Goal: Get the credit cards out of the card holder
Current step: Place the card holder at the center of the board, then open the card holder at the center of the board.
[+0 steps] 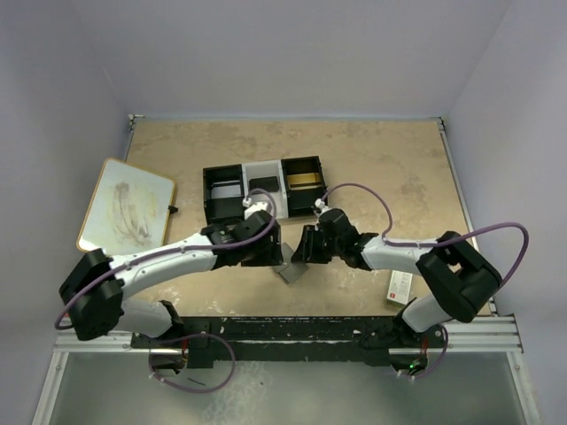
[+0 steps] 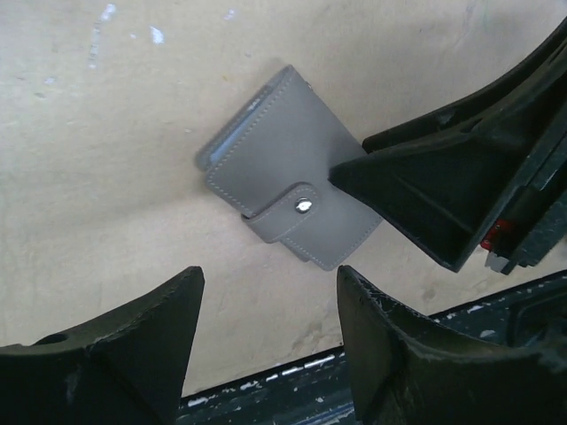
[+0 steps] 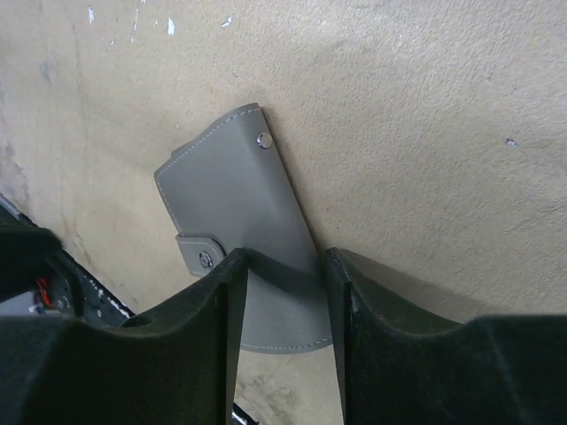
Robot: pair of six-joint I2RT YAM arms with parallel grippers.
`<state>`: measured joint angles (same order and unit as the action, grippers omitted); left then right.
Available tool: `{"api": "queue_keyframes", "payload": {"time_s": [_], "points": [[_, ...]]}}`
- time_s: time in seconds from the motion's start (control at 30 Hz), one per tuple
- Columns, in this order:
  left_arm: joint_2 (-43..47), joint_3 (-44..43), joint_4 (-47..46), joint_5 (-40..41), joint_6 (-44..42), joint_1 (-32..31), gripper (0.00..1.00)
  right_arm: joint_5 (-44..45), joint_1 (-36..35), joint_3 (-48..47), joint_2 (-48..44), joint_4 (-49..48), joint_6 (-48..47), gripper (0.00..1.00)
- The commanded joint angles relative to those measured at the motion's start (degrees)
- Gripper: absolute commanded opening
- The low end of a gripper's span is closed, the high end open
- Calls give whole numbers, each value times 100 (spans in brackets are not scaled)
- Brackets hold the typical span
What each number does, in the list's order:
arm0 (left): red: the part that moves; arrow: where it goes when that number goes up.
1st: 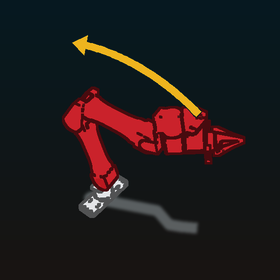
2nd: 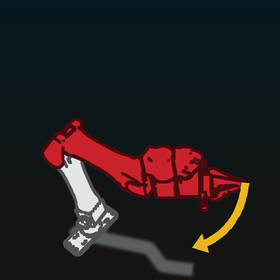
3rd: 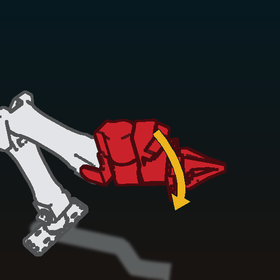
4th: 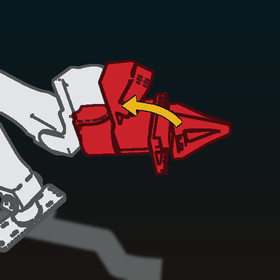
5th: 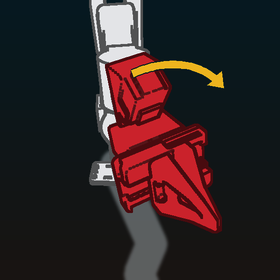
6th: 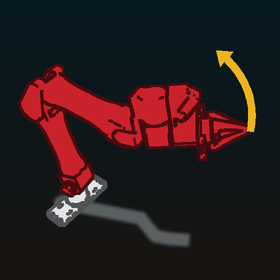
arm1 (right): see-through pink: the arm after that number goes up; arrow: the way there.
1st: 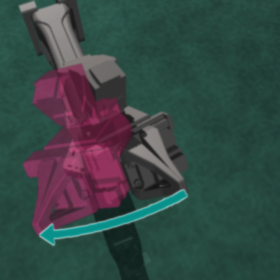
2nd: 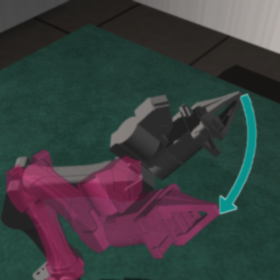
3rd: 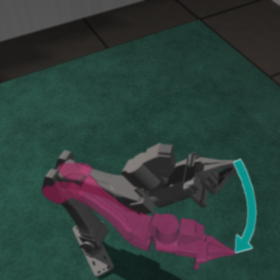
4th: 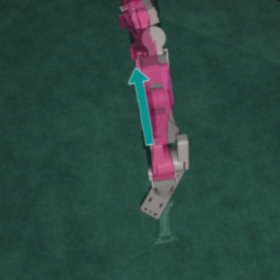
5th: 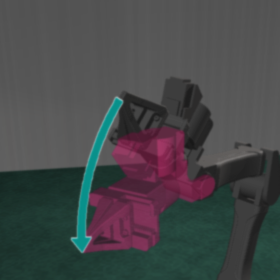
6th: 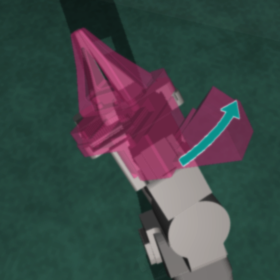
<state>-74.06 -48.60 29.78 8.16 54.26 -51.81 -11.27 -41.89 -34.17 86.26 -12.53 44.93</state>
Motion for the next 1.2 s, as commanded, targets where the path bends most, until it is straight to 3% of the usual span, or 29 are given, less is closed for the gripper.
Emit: {"api": "queue_keyframes", "payload": {"time_s": [0.0,0.33,0.67,0.93,0.97,1.07,1.17], "points": [[-665,-580,-230,759,188,-629,59,-92,23,391,-16,-230,359,42],[-1948,-1335,253,1417,150,-1109,58,-227,23,1076,-192,-991,1029,36],[-2185,-1448,472,2062,-67,-1138,56,-256,23,1093,-140,-1050,1005,36],[-2496,-1406,519,2047,-82,-1146,39,-262,23,1085,-92,-1066,984,36],[-2471,-1363,463,2004,-82,-1145,39,-262,23,1100,-97,-1066,999,36],[-2379,-1225,216,1719,-108,-1155,51,-262,23,1106,-84,-1082,1011,36],[-2312,-1149,91,1560,-113,-1164,51,-271,23,1075,-33,-1096,1006,37]]}}
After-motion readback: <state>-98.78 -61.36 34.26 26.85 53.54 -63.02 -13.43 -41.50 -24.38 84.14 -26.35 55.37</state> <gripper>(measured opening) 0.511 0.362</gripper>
